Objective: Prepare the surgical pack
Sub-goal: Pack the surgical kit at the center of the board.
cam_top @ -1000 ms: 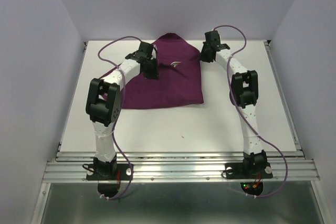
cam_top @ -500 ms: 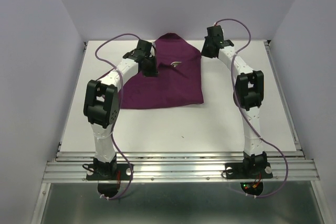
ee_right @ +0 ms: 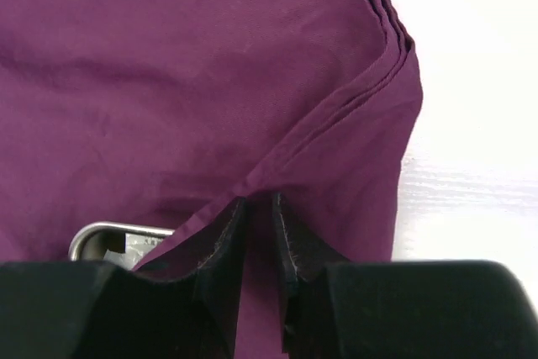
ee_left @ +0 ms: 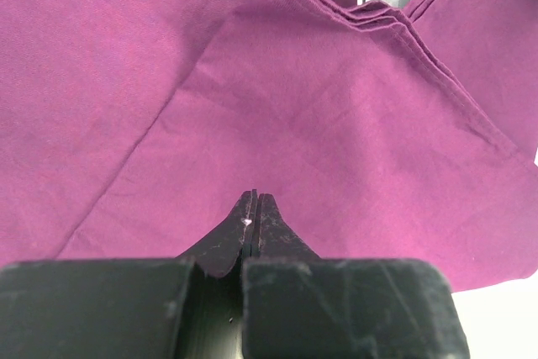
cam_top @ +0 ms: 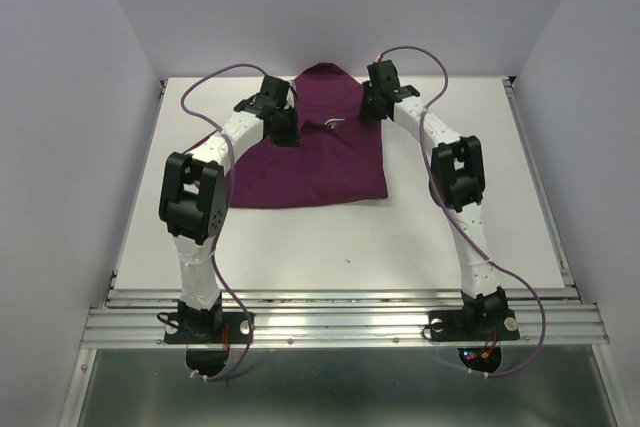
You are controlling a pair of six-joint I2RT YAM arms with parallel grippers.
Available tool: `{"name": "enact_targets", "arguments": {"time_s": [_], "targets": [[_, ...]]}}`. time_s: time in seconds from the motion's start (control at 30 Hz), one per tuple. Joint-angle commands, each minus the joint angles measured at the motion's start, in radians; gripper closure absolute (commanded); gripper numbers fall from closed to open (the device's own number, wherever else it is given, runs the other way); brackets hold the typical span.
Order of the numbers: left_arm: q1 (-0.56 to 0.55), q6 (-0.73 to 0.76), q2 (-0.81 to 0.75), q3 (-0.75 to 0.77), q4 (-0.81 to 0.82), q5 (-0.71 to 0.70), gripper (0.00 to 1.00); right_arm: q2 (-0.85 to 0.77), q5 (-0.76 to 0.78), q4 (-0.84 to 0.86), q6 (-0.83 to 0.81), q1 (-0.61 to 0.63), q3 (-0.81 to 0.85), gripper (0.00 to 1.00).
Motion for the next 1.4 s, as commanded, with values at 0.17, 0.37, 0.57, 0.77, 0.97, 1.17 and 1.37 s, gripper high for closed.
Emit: {"name": "enact_targets", "arguments": {"time_s": [0.17,0.37,0.57,0.77,0.97,1.17,1.37], "targets": [[-0.002,0.03,-0.021,0.017,-0.012,0.016,1.0,0.081,-0.08,-0.019,0.022,0.004,0.117,0.75],[-0.002,0.033,-0.016,0.034,-0.017,0.021,1.0,0.101,-0.109,-0.027,0.033,0.004,0.16,0.75],[-0.002,0.039,-0.013,0.051,-0.034,0.021,1.0,0.124,-0.177,-0.022,0.051,0.013,0.206,0.75],[0.007,0.044,-0.027,0.04,-0.029,0.01,1.0,0.117,-0.189,-0.024,0.044,0.013,0.206,0.75],[0.061,0.038,-0.054,-0.009,-0.009,0.03,0.99,0.013,-0.116,-0.018,0.013,0.013,0.169,0.52],[0.135,0.028,-0.101,-0.093,0.052,0.064,0.99,-0.17,0.059,0.048,-0.004,0.013,0.021,0.23],[0.136,0.007,-0.085,-0.152,0.092,0.079,0.99,-0.317,0.093,0.085,-0.007,0.013,-0.191,0.19]]}}
